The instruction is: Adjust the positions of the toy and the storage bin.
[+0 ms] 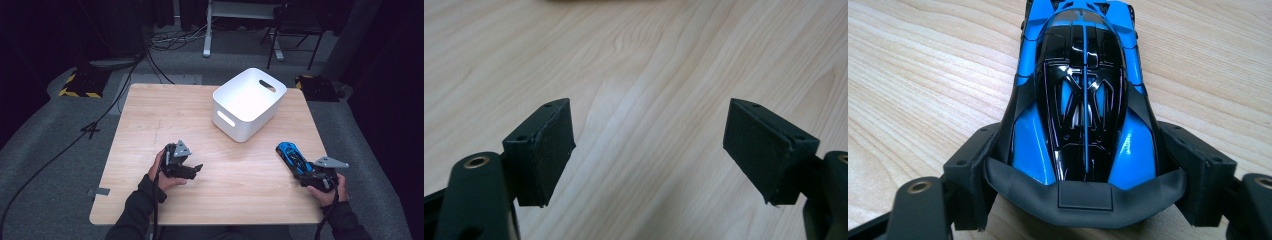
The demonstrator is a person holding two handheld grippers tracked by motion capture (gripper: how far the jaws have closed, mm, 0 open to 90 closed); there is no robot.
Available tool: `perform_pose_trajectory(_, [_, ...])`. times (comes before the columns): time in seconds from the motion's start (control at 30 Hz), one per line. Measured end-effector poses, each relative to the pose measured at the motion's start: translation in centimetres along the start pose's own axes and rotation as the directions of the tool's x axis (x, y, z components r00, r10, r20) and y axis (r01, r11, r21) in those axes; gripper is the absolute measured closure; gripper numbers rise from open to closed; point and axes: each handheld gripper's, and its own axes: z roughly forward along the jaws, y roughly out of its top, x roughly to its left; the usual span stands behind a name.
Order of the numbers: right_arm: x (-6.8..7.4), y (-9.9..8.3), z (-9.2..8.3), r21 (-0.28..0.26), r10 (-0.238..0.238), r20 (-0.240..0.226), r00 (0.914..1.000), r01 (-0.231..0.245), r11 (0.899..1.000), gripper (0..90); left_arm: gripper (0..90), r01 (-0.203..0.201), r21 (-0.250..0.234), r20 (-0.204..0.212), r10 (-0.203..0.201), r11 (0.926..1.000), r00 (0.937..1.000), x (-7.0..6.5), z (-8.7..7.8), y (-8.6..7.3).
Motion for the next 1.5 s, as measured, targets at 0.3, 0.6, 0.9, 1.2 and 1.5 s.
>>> perform_pose_trajectory(0.3, [-0.1, 0.0, 0.0, 0.001, -0.001, -0.004, 1.0, 0.001, 1.0, 24.5, 22.5, -0.012, -0.085, 0.053, 0.017, 0.9963, 0.9985, -0.5, 1.3, 3.9])
perform_pose_trajectory(0.6, [-0.1, 0.0, 0.0, 0.0, 0.002, -0.005, 1.0, -0.002, 1.0, 24.5, 25.3, -0.038, -0.169, 0.057, 0.048, 0.985, 0.9973, -0.7, 1.8, 8.1])
perform_pose_trajectory(0.9, [-0.1, 0.0, 0.0, 0.002, -0.003, -0.008, 1.0, 0.003, 1.0, 24.4, 29.0, -0.092, -0.214, 0.072, 0.11, 0.9724, 0.9914, -2.3, 3.5, 13.2])
perform_pose_trajectory(1.2, [-0.2, 0.0, 0.0, 0.003, -0.004, -0.01, 0.9999, 0.004, 1.0, 24.4, 29.5, -0.118, -0.198, 0.08, 0.136, 0.973, 0.9874, -3.8, 6.6, 16.6])
perform_pose_trajectory(1.5, [-0.2, 0.0, 0.0, 0.006, -0.001, -0.013, 0.9999, 0.001, 1.0, 24.3, 30.7, -0.084, -0.142, 0.07, 0.095, 0.9863, 0.993, -3.3, 9.5, 17.7])
